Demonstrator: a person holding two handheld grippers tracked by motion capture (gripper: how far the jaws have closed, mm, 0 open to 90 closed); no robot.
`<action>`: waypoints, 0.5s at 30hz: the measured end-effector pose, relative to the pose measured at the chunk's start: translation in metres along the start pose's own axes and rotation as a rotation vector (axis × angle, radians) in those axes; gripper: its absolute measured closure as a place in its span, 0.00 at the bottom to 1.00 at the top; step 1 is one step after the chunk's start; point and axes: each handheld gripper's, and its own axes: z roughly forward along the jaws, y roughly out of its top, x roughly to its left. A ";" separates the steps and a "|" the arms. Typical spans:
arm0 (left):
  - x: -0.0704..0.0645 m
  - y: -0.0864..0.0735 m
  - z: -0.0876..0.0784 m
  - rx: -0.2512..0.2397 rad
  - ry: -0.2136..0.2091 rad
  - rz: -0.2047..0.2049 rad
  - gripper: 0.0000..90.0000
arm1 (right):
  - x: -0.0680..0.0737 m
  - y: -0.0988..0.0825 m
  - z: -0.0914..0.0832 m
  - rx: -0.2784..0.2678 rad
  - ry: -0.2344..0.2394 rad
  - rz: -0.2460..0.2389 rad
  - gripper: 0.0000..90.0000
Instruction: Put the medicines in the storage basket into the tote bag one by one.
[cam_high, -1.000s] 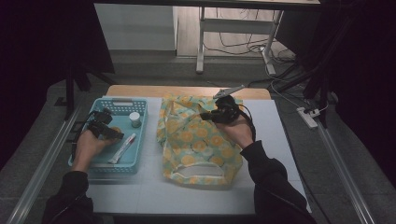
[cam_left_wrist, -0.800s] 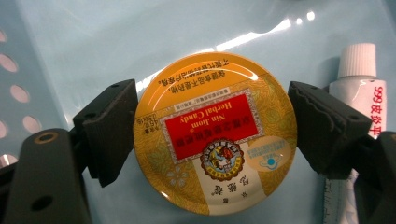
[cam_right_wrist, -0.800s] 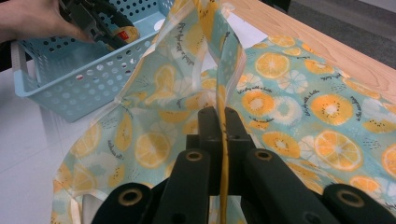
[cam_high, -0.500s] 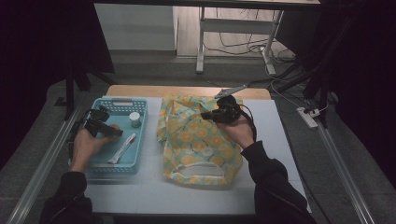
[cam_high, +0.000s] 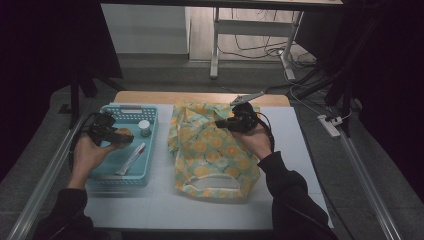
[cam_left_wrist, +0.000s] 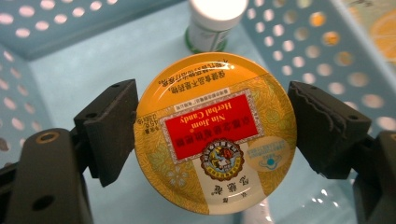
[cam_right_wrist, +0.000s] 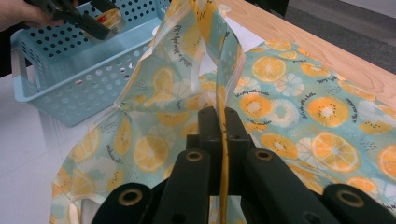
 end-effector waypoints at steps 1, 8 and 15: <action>-0.002 0.000 -0.001 -0.007 -0.008 0.009 0.23 | 0.000 0.000 0.000 0.000 0.000 0.000 1.00; -0.021 0.002 -0.012 -0.037 -0.036 0.066 0.23 | 0.000 0.002 -0.001 -0.005 -0.003 -0.003 1.00; -0.037 0.005 -0.023 -0.067 -0.098 0.107 0.23 | 0.000 0.002 -0.001 -0.006 -0.005 -0.001 1.00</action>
